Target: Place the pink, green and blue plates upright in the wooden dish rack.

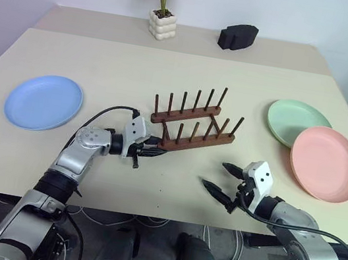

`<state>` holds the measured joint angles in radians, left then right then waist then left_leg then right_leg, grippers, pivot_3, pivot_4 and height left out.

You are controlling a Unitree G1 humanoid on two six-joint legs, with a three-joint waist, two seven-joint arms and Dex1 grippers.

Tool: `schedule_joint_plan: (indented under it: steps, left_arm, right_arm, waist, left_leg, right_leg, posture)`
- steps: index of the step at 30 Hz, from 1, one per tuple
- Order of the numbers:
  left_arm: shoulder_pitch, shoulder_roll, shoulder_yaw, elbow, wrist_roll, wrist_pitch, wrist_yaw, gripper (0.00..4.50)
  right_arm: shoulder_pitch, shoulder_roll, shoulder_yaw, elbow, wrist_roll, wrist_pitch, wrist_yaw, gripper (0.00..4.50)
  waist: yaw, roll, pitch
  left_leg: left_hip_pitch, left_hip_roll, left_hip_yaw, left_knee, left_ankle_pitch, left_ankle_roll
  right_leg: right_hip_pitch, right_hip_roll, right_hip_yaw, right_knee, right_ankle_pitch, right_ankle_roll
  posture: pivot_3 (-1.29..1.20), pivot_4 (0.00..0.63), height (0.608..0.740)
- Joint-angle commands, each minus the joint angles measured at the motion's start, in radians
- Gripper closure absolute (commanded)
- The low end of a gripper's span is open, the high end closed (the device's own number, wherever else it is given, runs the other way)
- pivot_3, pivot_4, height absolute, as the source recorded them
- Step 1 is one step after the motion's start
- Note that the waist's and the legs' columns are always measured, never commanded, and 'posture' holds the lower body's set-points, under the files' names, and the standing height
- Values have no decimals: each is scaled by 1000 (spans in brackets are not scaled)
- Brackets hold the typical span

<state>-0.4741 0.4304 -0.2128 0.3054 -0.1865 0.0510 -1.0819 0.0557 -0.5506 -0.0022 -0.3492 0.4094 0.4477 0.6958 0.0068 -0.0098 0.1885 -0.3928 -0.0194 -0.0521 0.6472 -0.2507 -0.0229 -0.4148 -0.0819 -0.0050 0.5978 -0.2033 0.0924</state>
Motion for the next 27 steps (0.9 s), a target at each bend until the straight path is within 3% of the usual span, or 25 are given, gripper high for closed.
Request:
schedule_joint_plan:
  steps: [1,13,27]
  left_arm:
    - [3,1,5,-8,-14,-16,-33,3767]
    - [-16,14,-7,9,-7,-26,-127,3767]
    - [-142,-32,-51,221,65,-188,-207,3767]
  right_arm:
    - [-20,4,-3,-15,2,-18,9,0]
    - [22,-16,-37,-46,19,-10,26,0]
    - [72,-37,-70,-91,41,16,38,0]
  waist:
    - [3,0,0]
    - [5,0,0]
    - [7,-1,0]
  left_leg:
    - [0,0,0,0,0,0]
    - [0,0,0,0,0,0]
    - [0,0,0,1,0,0]
  right_leg:
    - [0,0,0,0,0,0]
    - [0,0,0,0,0,1]
    - [0,0,0,0,-1,1]
  posture:
    - [0,150,739]
    - [0,150,739]
    - [0,150,739]
